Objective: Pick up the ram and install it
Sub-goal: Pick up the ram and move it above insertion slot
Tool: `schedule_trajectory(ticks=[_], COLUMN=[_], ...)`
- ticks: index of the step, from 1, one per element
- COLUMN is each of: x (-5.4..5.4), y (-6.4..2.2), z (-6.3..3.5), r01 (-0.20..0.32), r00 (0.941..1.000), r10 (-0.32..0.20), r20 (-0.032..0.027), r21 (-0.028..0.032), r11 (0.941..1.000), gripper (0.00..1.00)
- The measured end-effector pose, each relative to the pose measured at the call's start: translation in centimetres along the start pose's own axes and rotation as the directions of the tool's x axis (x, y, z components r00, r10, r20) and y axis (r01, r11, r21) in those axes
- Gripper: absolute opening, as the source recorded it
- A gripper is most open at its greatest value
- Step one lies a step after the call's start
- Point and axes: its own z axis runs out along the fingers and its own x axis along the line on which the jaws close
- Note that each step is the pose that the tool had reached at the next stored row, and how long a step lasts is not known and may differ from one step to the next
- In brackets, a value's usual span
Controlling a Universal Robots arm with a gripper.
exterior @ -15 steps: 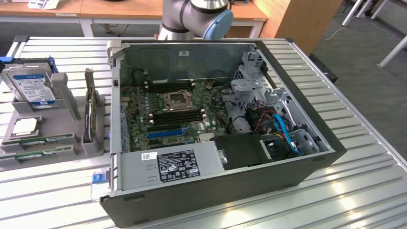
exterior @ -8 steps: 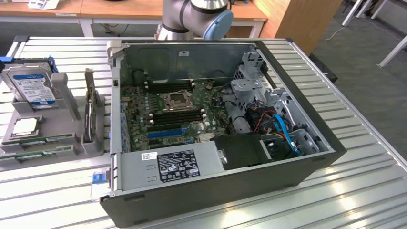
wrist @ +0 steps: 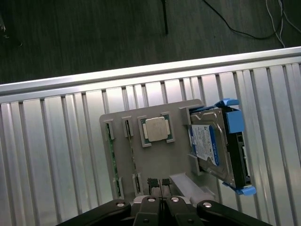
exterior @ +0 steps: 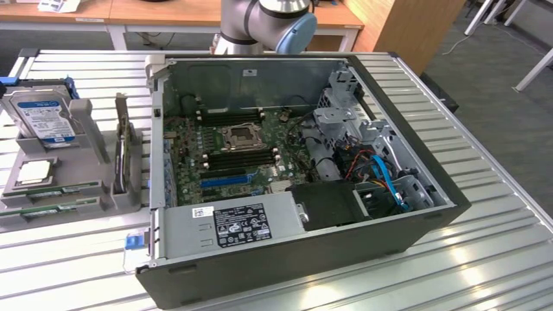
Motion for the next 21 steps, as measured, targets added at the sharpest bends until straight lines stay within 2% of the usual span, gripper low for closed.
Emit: schedule_trajectory(ticks=[21], x=[0.0], y=[0.0], z=[0.0], r01=[0.016], r00=[0.9999], r10=[-0.016], r20=[-0.001], r21=[-0.0015], r11=[0.9999], gripper=[0.1])
